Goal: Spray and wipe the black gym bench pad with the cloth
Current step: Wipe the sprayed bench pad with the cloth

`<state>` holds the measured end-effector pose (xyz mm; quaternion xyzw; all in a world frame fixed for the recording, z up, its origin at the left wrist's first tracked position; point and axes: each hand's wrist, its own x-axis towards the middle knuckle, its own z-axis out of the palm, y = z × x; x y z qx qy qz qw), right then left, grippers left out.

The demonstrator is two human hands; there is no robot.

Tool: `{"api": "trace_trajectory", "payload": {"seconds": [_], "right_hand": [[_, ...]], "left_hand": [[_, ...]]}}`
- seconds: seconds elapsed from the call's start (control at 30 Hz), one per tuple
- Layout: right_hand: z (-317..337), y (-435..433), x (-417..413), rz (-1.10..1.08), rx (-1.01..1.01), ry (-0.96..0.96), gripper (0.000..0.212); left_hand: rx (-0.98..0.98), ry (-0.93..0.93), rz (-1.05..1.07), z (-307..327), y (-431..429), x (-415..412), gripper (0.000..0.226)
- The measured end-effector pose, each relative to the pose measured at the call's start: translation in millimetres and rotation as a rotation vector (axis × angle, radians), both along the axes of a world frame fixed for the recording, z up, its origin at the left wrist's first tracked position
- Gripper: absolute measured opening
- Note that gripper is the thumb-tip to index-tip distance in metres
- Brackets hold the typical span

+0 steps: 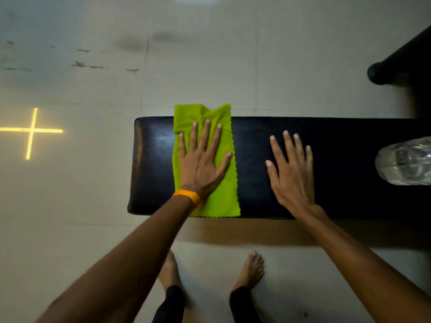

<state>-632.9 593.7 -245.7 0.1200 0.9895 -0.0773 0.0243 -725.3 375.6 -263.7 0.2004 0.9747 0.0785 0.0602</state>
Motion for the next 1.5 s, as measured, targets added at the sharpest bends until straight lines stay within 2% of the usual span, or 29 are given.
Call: {"api": "trace_trajectory", "payload": {"seconds": [0.1,0.23,0.33,0.5,0.53,0.63,0.7,0.8,0.87,0.93,1.03,1.13,1.3,1.4,1.5], "right_hand": [[2.9,32.8,5.5,-0.056,0.007,-0.025,0.06],[1.8,46.0,18.8,-0.034,0.011,-0.043,0.061],[0.9,54.8,20.8,-0.023,-0.003,-0.045,0.061],[-4.2,64.9,22.7,0.005,0.004,-0.042,0.065],[-4.8,64.9,23.2,0.006,-0.001,-0.046,0.065],[-1.7,63.9,25.3,0.009,-0.042,-0.039,0.067],[6.4,60.7,25.9,-0.054,-0.123,0.021,0.065],[15.5,36.7,26.9,-0.157,-0.206,0.18,0.059],[14.8,-2.8,28.9,-0.09,-0.236,0.237,0.058],[8.9,-47.0,22.2,0.01,-0.26,0.189,0.057],[0.5,-84.6,5.1,0.036,-0.19,0.04,0.061],[-4.5,-72.7,-2.9,0.012,-0.149,-0.006,0.064],[-4.2,0.4,-18.1,-0.079,-0.048,0.0,0.062],[0.5,-24.0,-3.2,-0.198,0.009,-0.046,0.065],[3.7,-51.5,24.3,-0.106,0.023,-0.105,0.072]], "left_hand": [[0.0,0.011,0.101,-0.3,20.4,-5.7,0.074],[0.012,-0.012,-0.133,3.7,32.0,65.9,0.073],[0.02,-0.01,-0.168,4.4,35.2,65.5,0.073],[0.008,-0.016,0.089,3.1,67.9,39.3,0.072],[0.02,-0.015,0.079,3.1,74.5,48.6,0.072],[0.039,-0.045,-0.125,6.2,85.8,87.0,0.073],[0.05,-0.054,-0.16,8.5,90.1,98.9,0.071],[0.179,-0.088,-0.137,16.8,87.7,87.9,0.064],[0.349,-0.07,-0.135,22.5,67.5,74.7,0.058],[0.396,-0.002,-0.084,21.5,37.6,56.3,0.056],[0.254,0.005,-0.01,14.8,1.7,27.2,0.061],[0.126,-0.04,-0.06,7.5,-2.3,5.7,0.065],[0.022,0.002,-0.081,0.5,6.2,6.6,0.063],[-0.003,0.016,-0.089,-0.5,5.8,6.4,0.064],[-0.005,0.019,-0.093,-0.9,5.6,5.9,0.065]]}}
